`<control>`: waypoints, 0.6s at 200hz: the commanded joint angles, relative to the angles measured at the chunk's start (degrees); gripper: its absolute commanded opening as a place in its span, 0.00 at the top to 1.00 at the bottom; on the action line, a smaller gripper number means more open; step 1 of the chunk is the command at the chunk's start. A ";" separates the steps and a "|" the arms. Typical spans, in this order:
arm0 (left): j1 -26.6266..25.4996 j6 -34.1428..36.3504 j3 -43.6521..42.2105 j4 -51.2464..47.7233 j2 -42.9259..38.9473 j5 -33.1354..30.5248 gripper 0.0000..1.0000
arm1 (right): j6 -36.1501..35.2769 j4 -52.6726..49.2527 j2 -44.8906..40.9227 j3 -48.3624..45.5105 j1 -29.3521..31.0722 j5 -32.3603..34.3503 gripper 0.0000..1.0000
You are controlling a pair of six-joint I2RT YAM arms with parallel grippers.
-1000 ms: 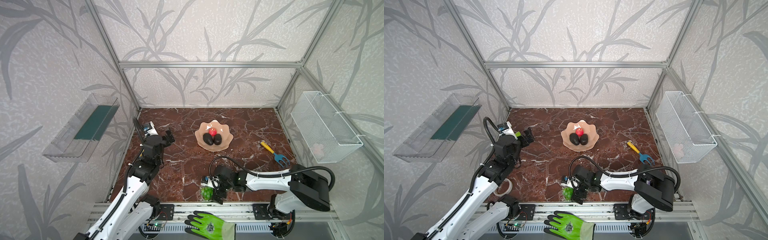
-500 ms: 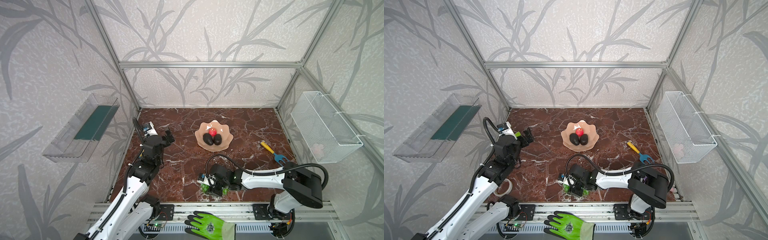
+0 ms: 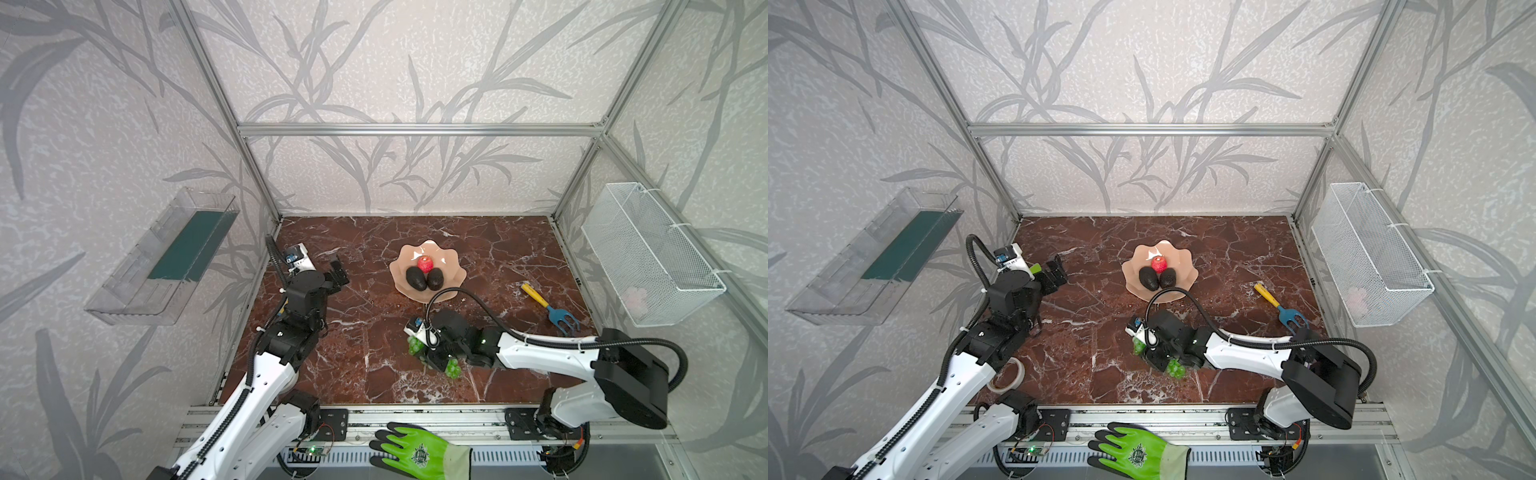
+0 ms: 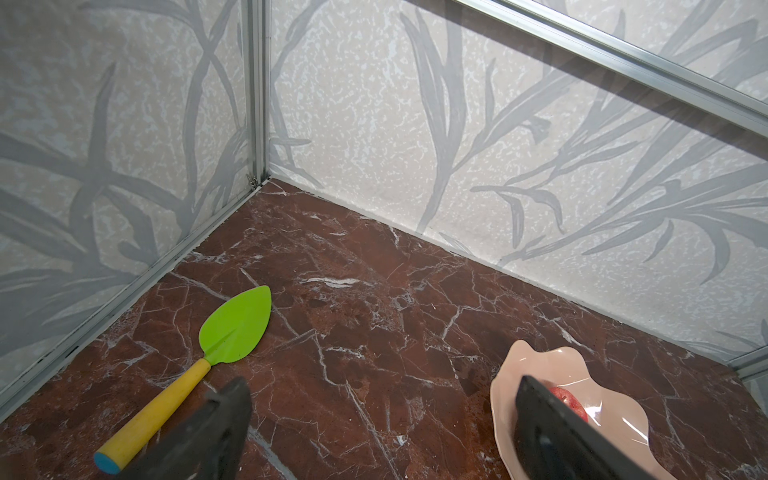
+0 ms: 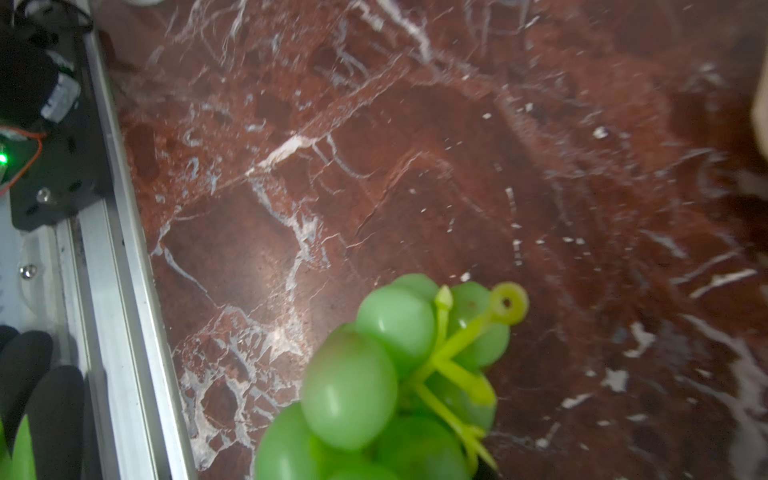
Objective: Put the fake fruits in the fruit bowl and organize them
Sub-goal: 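Move the right gripper to the green grapes and grasp the bunch, then lift the grapes with the right gripper and carry them over the pink bowl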
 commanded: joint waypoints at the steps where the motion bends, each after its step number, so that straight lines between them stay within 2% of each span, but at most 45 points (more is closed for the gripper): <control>1: 0.37 -0.59 -0.56 0.85 -0.65 -1.38 0.00 | 3.09 -1.85 -4.45 4.52 -3.29 0.97 0.63; 45: 0.37 -0.68 -0.69 1.09 -0.70 -1.23 0.00 | 5.74 -3.52 -3.61 13.44 -12.63 -0.74 0.60; 71: 0.35 -0.76 -0.65 1.02 -0.86 -0.97 0.00 | 5.64 -3.69 2.97 20.95 -16.50 -1.97 0.59; 120: 0.37 -0.71 -0.66 0.63 -1.37 -1.17 0.00 | 7.23 3.96 16.06 28.42 -21.74 -5.75 0.59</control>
